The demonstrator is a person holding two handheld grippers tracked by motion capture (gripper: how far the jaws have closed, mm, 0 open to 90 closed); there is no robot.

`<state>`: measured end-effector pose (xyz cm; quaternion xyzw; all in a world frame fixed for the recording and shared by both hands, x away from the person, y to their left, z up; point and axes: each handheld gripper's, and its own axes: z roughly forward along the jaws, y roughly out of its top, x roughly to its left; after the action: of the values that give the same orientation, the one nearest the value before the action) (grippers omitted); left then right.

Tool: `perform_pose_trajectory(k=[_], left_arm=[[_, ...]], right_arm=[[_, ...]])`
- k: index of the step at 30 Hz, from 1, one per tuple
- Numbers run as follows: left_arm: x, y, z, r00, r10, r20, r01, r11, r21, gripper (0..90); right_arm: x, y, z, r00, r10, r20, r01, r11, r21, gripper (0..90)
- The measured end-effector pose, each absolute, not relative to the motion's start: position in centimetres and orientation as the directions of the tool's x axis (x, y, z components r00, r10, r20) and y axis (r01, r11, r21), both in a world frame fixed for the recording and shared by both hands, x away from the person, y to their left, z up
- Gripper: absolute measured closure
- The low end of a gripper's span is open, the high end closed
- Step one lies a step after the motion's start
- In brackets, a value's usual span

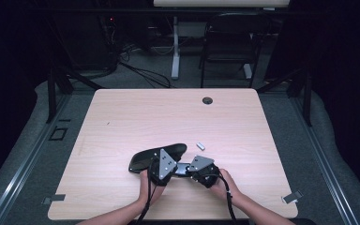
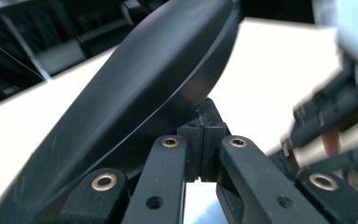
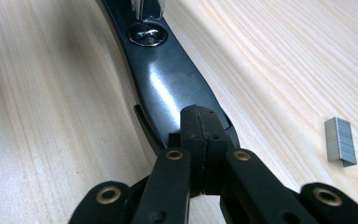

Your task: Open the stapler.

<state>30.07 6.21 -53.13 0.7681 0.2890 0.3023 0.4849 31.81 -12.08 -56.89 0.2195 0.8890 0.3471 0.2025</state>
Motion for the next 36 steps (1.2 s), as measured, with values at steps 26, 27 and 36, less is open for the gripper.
perform_pose_trajectory(k=[26, 27, 36], left_arm=[[30.2, 7.2, -51.7, 0.662, 0.739, 0.125, 0.199, -0.335, 0.921, 90.0], [30.1, 7.3, -51.5, 0.66, 0.741, 0.124, 0.198, -0.33, 0.923, 90.0], [30.2, 8.5, -50.4, 0.642, 0.757, 0.122, 0.189, -0.31, 0.932, 90.0]], right_arm=[[32.2, -11.9, -56.6, -0.842, 0.498, -0.208, 0.244, 0.695, 0.677, 90.0], [32.2, -11.8, -56.6, -0.84, 0.501, -0.21, 0.245, 0.694, 0.677, 90.0], [32.3, -11.7, -56.6, -0.839, 0.502, -0.211, 0.241, 0.69, 0.682, 90.0]])
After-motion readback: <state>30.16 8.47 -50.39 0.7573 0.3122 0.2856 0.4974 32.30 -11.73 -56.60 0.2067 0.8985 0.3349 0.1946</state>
